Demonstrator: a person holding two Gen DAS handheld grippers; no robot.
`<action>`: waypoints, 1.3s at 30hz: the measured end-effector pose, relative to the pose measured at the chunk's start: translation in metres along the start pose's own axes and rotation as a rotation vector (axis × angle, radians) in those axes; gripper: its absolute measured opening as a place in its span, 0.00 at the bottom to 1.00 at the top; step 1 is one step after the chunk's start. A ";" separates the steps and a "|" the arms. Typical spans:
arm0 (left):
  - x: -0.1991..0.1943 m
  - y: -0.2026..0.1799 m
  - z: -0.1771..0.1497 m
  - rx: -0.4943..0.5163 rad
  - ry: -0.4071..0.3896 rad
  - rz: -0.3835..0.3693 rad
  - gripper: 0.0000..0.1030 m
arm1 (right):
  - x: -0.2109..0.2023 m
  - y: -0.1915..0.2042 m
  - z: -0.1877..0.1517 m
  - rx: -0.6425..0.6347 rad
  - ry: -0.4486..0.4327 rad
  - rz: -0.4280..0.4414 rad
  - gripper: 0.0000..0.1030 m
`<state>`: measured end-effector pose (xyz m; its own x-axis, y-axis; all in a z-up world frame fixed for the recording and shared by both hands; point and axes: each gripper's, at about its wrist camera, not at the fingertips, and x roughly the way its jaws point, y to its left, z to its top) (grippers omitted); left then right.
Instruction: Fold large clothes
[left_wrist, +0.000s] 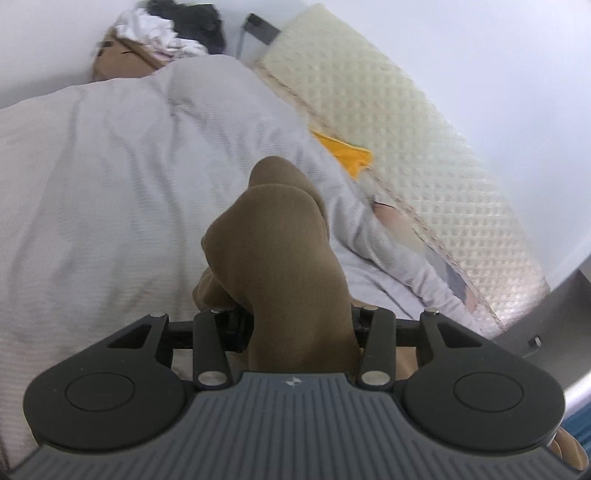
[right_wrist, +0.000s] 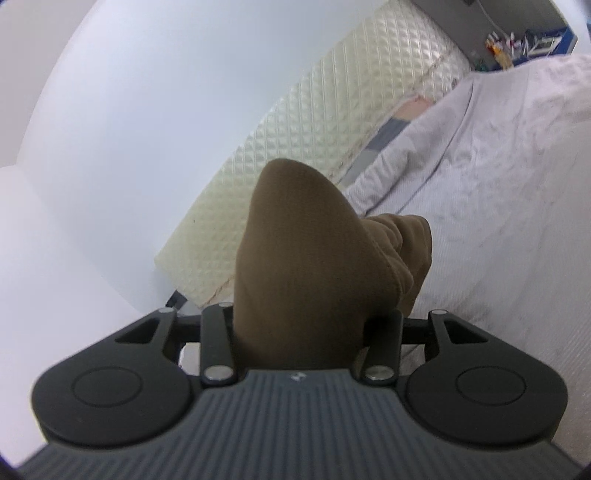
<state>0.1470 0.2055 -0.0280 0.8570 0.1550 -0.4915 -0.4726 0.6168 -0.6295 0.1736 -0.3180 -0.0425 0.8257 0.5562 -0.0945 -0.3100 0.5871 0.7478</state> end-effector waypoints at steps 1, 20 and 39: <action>0.000 -0.011 0.001 0.013 0.006 -0.014 0.47 | -0.006 0.000 0.004 0.001 -0.014 -0.001 0.47; 0.116 -0.299 0.014 0.207 0.090 -0.198 0.47 | -0.007 -0.019 0.190 -0.072 -0.283 -0.050 0.47; 0.420 -0.400 -0.071 0.382 0.122 -0.147 0.47 | 0.184 -0.181 0.253 -0.033 -0.259 -0.213 0.47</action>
<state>0.6815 -0.0307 -0.0257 0.8681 -0.0348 -0.4953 -0.2169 0.8707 -0.4413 0.5011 -0.4707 -0.0289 0.9646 0.2532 -0.0732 -0.1290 0.6956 0.7067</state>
